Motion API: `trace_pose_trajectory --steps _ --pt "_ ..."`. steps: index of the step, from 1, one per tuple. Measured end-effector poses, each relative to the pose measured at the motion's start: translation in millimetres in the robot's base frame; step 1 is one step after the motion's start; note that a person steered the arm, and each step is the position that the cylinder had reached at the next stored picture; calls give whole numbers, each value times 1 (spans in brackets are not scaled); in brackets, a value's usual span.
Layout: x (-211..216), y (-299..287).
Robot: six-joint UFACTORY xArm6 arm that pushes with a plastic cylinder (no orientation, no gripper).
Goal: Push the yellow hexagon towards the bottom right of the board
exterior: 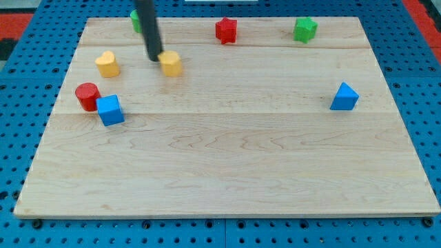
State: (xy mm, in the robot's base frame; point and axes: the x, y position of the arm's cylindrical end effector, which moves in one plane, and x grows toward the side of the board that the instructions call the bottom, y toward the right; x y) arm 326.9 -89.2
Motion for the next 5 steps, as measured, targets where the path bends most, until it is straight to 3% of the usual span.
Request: trace_pose_trajectory --steps 1,3,5 --pt "29 87" --pt "133 172" --pt "71 146"
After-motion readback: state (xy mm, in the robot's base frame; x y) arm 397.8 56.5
